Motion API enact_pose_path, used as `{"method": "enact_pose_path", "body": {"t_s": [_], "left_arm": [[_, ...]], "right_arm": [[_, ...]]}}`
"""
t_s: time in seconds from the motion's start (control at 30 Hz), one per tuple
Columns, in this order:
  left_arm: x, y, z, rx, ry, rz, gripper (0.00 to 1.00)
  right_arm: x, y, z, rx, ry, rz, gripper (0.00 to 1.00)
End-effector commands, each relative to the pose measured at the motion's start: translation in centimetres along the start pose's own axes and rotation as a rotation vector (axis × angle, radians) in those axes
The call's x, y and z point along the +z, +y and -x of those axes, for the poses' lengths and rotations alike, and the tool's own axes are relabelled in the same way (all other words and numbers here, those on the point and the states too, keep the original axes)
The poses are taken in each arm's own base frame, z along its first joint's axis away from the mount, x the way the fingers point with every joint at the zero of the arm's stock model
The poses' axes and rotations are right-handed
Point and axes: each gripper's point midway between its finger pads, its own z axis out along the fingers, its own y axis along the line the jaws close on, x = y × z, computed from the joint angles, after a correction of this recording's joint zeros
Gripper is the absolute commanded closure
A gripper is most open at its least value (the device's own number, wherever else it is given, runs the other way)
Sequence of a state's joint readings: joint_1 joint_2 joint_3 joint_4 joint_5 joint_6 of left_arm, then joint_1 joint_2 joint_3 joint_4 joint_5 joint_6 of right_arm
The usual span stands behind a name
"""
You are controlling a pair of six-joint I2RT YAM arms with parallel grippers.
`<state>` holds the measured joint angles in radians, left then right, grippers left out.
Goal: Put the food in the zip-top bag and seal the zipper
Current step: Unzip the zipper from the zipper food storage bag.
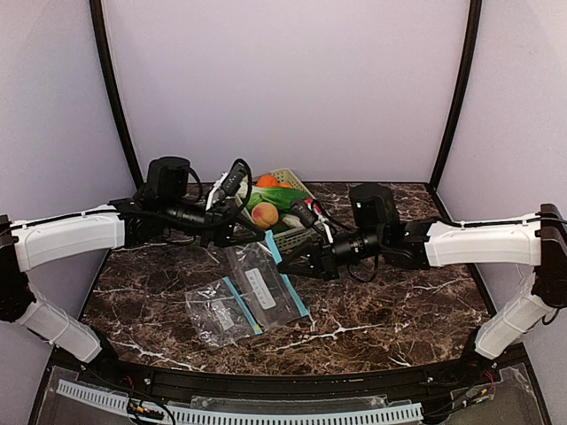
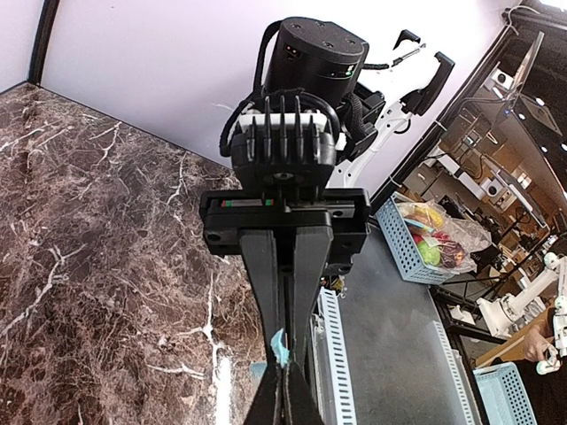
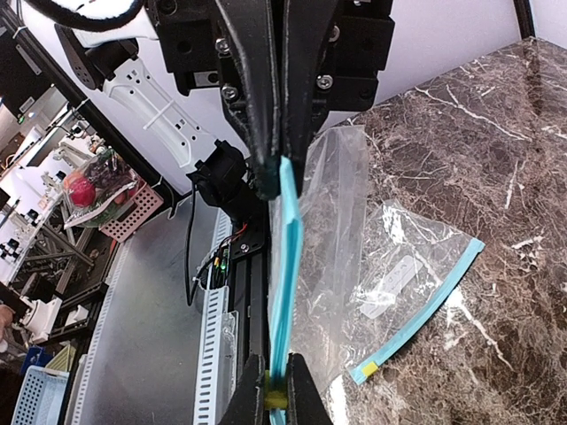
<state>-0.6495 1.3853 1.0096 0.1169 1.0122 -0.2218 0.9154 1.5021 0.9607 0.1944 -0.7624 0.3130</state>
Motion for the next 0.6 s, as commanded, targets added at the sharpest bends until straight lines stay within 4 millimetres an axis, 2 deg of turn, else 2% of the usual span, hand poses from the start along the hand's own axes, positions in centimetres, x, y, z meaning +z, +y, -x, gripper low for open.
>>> {"method": "enact_pose_path", "body": {"t_s": [0.0, 0.57], "left_arm": [[-2.1, -1.0, 2.6, 0.093, -0.082, 0.028, 0.99], [-2.8, -0.9, 3.1, 0.102, -0.105, 0.048, 0.99]], "right_arm": [[0.2, -0.8, -4.4, 0.119, 0.117, 0.003, 1.00], [0.5, -1.2, -6.0, 0.150, 0.154, -0.018, 1.00]]}}
